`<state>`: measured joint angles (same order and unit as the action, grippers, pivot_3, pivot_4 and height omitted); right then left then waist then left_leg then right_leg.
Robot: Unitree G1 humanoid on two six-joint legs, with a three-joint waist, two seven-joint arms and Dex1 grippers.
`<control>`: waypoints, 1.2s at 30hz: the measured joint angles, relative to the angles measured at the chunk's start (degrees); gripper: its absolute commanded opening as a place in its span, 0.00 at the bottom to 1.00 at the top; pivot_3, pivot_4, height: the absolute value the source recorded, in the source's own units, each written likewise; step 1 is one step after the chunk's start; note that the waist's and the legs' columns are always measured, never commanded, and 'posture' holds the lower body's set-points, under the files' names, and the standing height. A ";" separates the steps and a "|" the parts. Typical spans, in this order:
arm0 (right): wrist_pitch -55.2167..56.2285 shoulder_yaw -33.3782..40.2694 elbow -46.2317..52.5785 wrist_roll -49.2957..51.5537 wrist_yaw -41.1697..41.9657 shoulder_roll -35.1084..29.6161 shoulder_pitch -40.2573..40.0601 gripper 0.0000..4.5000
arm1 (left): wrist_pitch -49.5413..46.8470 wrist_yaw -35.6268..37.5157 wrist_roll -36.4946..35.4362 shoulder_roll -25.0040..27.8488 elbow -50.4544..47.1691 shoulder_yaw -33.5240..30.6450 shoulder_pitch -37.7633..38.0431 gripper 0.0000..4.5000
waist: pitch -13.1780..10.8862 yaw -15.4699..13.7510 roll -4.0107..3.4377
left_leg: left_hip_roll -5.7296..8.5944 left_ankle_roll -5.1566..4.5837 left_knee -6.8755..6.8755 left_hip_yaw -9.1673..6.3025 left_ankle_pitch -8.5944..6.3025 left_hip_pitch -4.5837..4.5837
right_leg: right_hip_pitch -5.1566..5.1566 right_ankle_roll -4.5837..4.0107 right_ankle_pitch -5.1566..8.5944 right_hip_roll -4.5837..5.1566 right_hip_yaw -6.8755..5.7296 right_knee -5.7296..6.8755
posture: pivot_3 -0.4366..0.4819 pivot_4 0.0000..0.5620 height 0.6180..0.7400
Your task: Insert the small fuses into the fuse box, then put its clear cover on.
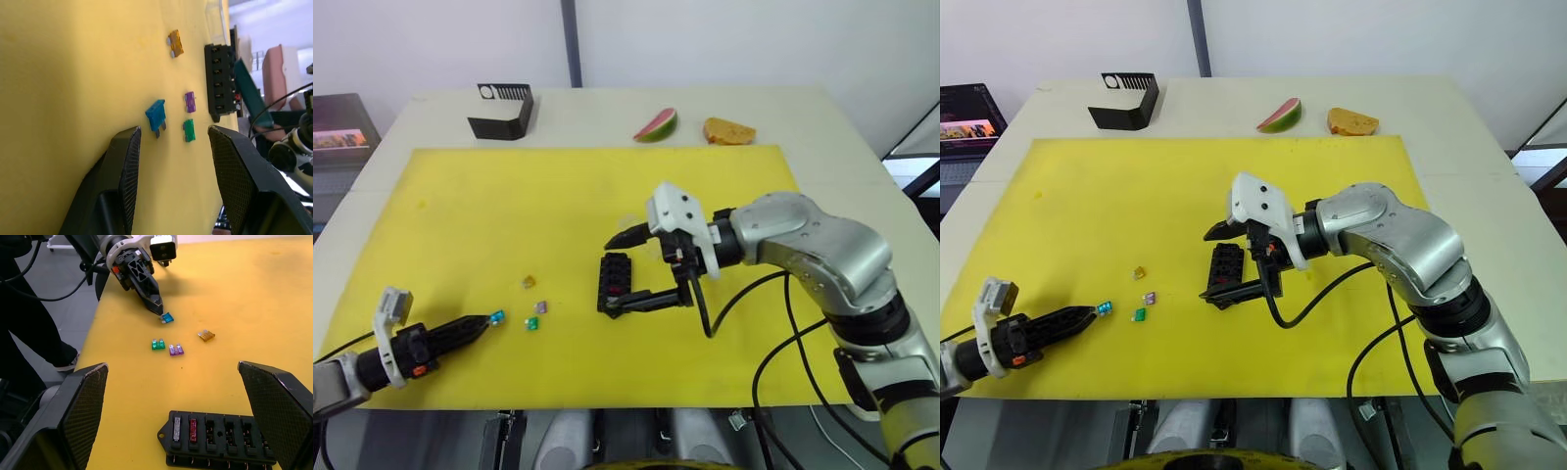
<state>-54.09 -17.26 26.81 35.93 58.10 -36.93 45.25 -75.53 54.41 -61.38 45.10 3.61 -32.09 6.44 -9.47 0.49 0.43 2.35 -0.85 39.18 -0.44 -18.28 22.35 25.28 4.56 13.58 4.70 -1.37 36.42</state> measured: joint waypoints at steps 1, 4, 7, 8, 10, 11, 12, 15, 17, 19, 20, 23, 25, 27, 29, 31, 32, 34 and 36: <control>0.04 -0.04 0.00 -0.16 0.04 -0.02 0.00 1.00 | 0.09 -0.16 0.05 -0.33 -0.01 0.29 -0.36 0.51 | 0.01 -0.04 -0.01 | 0.00 0.00 0.00 0.00 0.00 0.00 | 0.00 0.00 0.00 0.00 0.00 0.00 | 0.48 0.27 1.00; 0.07 -0.21 0.00 -0.48 0.07 -0.09 0.00 1.00 | 0.09 -0.74 0.14 -0.75 -0.12 1.08 -1.38 0.51 | 0.03 -0.16 -0.06 | 0.02 0.00 0.00 0.00 0.00 0.00 | -0.01 -0.01 0.00 0.03 0.00 0.00 | 0.48 0.27 1.00; 0.06 -0.24 0.00 -0.88 0.06 -0.10 0.00 1.00 | 0.03 -1.22 0.26 -0.87 -0.01 2.01 -2.68 0.51 | 0.04 -0.31 -0.06 | 0.03 0.00 0.00 0.00 0.00 0.00 | -0.01 -0.01 -0.01 0.03 0.00 0.00 | 0.48 0.27 1.00; 0.06 -0.24 0.00 -0.89 0.06 -0.10 0.00 1.00 | 0.01 -1.29 0.31 -0.87 0.01 2.15 -2.92 0.51 | 0.04 -0.31 -0.06 | 0.03 0.00 0.00 0.00 0.00 0.00 | -0.01 -0.01 -0.01 0.03 0.00 0.00 | 0.48 0.27 1.00; 0.02 -0.24 0.00 -0.92 -0.04 -0.10 0.00 1.00 | -0.07 -1.42 0.67 -0.86 0.18 2.75 -3.75 0.51 | 0.04 -0.42 -0.07 | 0.03 0.00 0.00 0.00 0.00 0.00 | -0.01 -0.01 -0.01 0.03 0.00 0.00 | 0.48 0.27 1.00; -0.01 -0.24 0.01 -0.93 -0.16 -0.10 0.00 1.00 | -0.08 -1.49 0.81 -0.85 0.31 3.29 -4.33 0.51 | 0.04 -0.58 -0.07 | 0.03 0.00 0.00 0.00 0.00 -0.01 | -0.01 -0.01 -0.01 0.03 0.00 0.00 | 0.48 0.27 1.00; -0.03 -0.24 0.01 -0.93 -0.31 -0.10 0.00 1.00 | -0.11 -1.54 0.87 -0.85 0.39 3.59 -4.79 0.51 | 0.04 -0.74 -0.07 | 0.03 0.00 0.00 0.00 0.00 -0.01 | -0.01 -0.01 -0.01 0.03 0.00 0.00 | 0.48 0.27 1.00; -0.04 -0.24 0.02 -1.06 -0.58 -0.09 0.00 1.00 | -0.27 -1.60 0.97 -0.85 0.90 4.35 -5.82 0.51 | 0.04 -1.11 -0.07 | 0.03 0.00 0.00 0.00 0.00 -0.01 | -0.01 -0.01 -0.01 0.03 0.00 -0.01 | 0.48 0.27 1.00; -0.04 -0.24 0.06 -1.28 -0.84 -0.09 0.00 1.00 | -0.39 -1.60 1.24 -0.84 1.38 4.66 -6.26 0.51 | 0.04 -1.20 -0.07 | 0.03 0.00 0.00 0.00 0.00 -0.01 | -0.02 -0.01 -0.01 0.03 0.00 -0.01 | 0.48 0.27 1.00; -0.04 -0.24 0.08 -1.38 -1.09 -0.09 -0.01 1.00 | -0.38 -1.43 1.40 -0.75 2.00 4.94 -6.54 0.51 | 0.04 -1.19 -0.08 | 0.03 0.00 0.00 0.00 0.00 -0.01 | -0.02 -0.01 -0.01 0.03 0.00 -0.01 | 0.48 0.27 1.00; -0.04 -0.24 0.08 -1.40 -1.14 -0.09 -0.01 1.00 | -0.36 -1.34 1.48 -0.73 2.04 4.99 -6.55 0.51 | 0.05 -1.18 -0.08 | 0.03 0.00 0.00 0.00 0.00 -0.01 | -0.01 -0.01 -0.01 0.03 0.00 -0.01 | 0.48 0.27 1.00; -0.04 -0.24 0.14 -1.50 -1.42 -0.09 -0.02 1.00 | 0.01 -0.72 1.99 -0.43 2.34 5.57 -6.65 0.51 | 0.08 -1.16 -0.13 | 0.03 0.00 0.00 0.00 0.00 -0.01 | -0.01 -0.01 -0.01 0.03 0.00 -0.01 | 0.48 0.27 1.00; -0.03 -0.25 0.27 -1.61 -1.50 -0.10 -0.03 1.00 | 0.15 -0.59 2.07 -0.41 2.57 5.79 -6.69 0.51 | 0.09 -1.15 -0.15 | 0.03 0.00 0.00 0.00 0.00 -0.01 | -0.01 -0.01 -0.01 0.03 0.00 -0.01 | 0.48 0.27 1.00; -0.03 -0.25 0.44 -1.86 -1.53 -0.10 -0.04 1.00 | 0.23 -0.57 2.14 -0.40 2.75 5.89 -6.76 0.40 | 0.10 -1.16 -0.17 | 0.03 0.00 0.00 0.00 0.00 -0.01 | -0.01 -0.01 -0.01 0.04 0.00 -0.01 | 0.48 0.27 1.00; -0.01 -0.25 0.49 -1.95 -1.53 -0.10 -0.13 1.00 | 0.98 -0.65 3.02 -0.40 2.94 6.32 -6.72 0.34 | 0.11 -1.11 -0.18 | 0.03 0.00 0.00 0.00 0.00 -0.01 | -0.01 -0.01 -0.01 0.03 0.00 -0.01 | 0.48 0.27 1.00; 0.02 -0.25 0.52 -1.99 -1.53 -0.13 -0.41 1.00 | 1.25 -0.60 3.30 -0.39 2.84 6.57 -6.64 0.34 | 0.11 -1.04 -0.19 | 0.03 -0.01 0.00 0.00 0.00 -0.02 | -0.01 -0.01 -0.01 0.03 0.00 -0.01 | 0.48 0.27 1.00; 0.02 -0.25 0.52 -2.04 -1.52 -0.16 -0.54 1.00 | 1.33 -0.49 3.29 -0.40 2.72 6.57 -6.54 0.34 | 0.11 -1.02 -0.19 | 0.03 -0.01 -0.01 0.00 0.00 -0.02 | -0.01 -0.02 -0.01 0.03 0.00 -0.01 | 0.48 0.27 1.00; 0.17 -0.25 0.52 -2.10 -1.50 -0.18 -0.55 1.00 | 1.44 -0.49 3.30 -0.40 2.50 6.56 -6.36 0.34 | 0.11 -1.01 -0.20 | 0.03 -0.01 -0.01 0.00 0.00 -0.03 | -0.01 -0.01 -0.01 0.03 0.01 -0.01 | 0.48 0.27 1.00; 0.53 -0.25 0.53 -2.13 -1.47 -0.18 -0.55 1.00 | 1.58 -0.49 3.30 -0.42 2.42 6.54 -6.20 0.34 | 0.11 -0.99 -0.20 | 0.03 -0.01 -0.01 0.00 0.00 -0.03 | -0.01 -0.02 -0.01 0.03 0.01 -0.01 | 0.48 0.27 1.00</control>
<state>-53.56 -17.51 27.34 33.79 56.63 -37.11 44.70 -73.96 53.92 -58.08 44.68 6.03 -25.55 0.25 -9.35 -0.50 0.24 2.39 -0.86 39.16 -0.44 -18.29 22.32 25.27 4.54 13.57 4.73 -1.36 36.40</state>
